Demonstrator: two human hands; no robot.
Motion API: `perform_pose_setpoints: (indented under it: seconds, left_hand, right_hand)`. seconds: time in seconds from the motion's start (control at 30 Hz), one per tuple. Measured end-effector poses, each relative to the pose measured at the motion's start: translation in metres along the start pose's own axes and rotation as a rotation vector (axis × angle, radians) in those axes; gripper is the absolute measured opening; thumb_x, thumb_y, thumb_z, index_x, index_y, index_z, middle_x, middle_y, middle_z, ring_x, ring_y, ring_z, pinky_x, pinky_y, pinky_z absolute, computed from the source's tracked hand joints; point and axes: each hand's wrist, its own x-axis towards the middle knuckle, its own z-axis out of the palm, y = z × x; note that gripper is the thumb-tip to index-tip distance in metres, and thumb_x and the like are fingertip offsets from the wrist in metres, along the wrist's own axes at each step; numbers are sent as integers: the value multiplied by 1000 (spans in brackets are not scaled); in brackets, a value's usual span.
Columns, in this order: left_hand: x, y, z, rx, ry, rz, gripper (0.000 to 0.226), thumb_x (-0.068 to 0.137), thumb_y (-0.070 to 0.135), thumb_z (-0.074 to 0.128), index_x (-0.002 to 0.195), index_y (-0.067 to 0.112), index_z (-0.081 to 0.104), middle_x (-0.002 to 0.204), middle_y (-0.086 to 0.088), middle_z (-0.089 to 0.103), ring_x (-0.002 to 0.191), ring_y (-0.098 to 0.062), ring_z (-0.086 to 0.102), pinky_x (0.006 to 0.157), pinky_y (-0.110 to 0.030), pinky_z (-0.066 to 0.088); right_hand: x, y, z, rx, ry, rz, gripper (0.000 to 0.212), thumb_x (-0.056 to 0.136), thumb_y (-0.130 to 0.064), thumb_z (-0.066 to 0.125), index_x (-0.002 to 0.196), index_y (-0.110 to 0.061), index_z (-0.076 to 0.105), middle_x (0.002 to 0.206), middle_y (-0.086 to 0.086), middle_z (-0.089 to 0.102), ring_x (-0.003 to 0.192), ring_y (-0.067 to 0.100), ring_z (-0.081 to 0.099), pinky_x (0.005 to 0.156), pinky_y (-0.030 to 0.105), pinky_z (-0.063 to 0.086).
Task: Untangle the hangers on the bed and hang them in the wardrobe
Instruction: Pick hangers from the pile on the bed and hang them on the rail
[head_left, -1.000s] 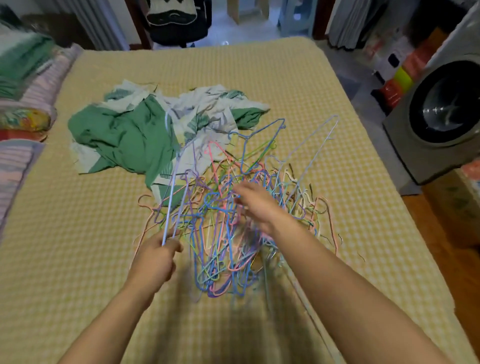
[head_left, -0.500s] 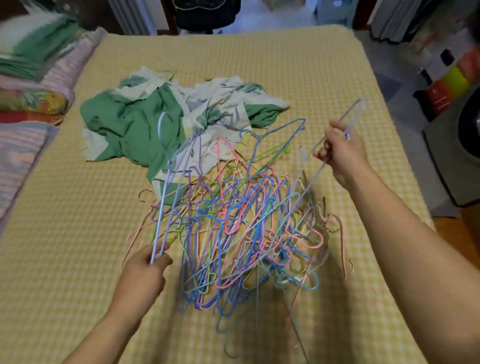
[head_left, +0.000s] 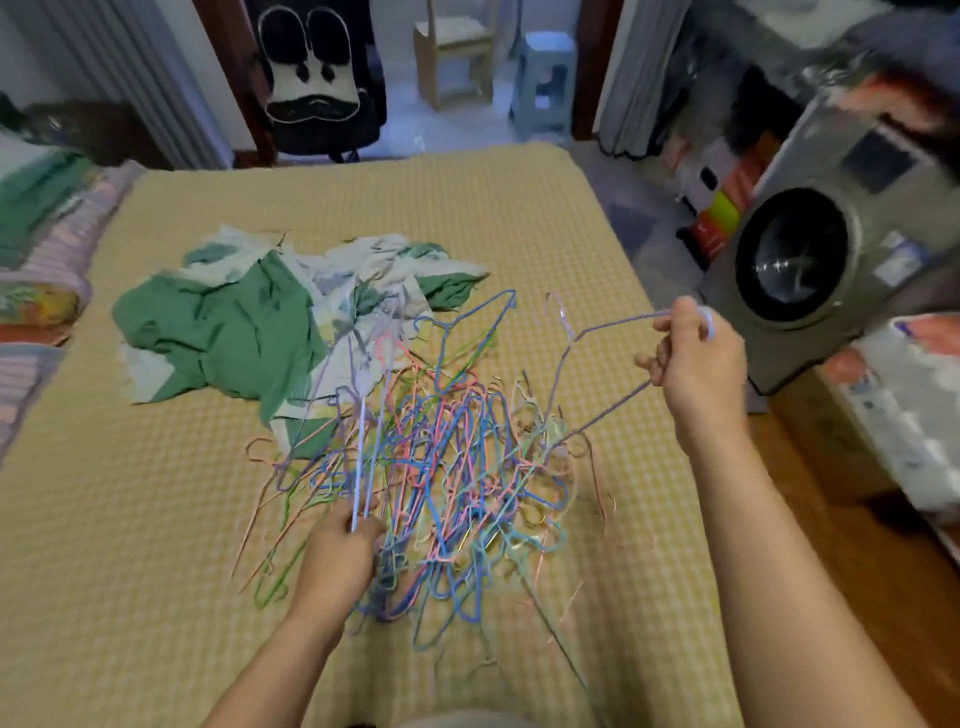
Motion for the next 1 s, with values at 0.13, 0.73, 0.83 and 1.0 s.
perform_pose_setpoints:
  seconds: [0.13,0.73,0.83,1.0]
  left_hand:
    - [-21,-6,-9,-60,-87,-21,19,91,1,53,91,15,66,46,1,48,34,-15,40,35,-15,25]
    - [-51,-28,-28,-88,-152,-100,16,90,4,54,102,9,64,80,-11,65,46,-24,51,48,-26,37]
    - [-55,-25,-26,-113,-153,-105,19,91,1,52,102,9,65,79,-10,64,46,-24,50,49,-27,35]
    - [-60,-26,-19,-96,-154,-153,17,90,2,52,101,5,64,65,-11,62,45,-25,52,46,-24,33]
  right_hand:
    - [-37,21,-32,-35,76,-29,30,104,-28,39,83,-17,56,56,7,46,47,18,51,63,36,56]
    - [-153,148,-116,-945,-351,301,25,88,-4,47,92,-16,69,94,9,69,90,32,64,72,33,47]
    - [-163,168,-113,-972,-379,402,20,90,-12,47,82,-12,66,93,15,70,83,33,62,68,33,46]
    - [-159,220,-97,-919,-407,571,12,91,-17,45,86,-14,55,96,19,64,76,28,54,71,34,51]
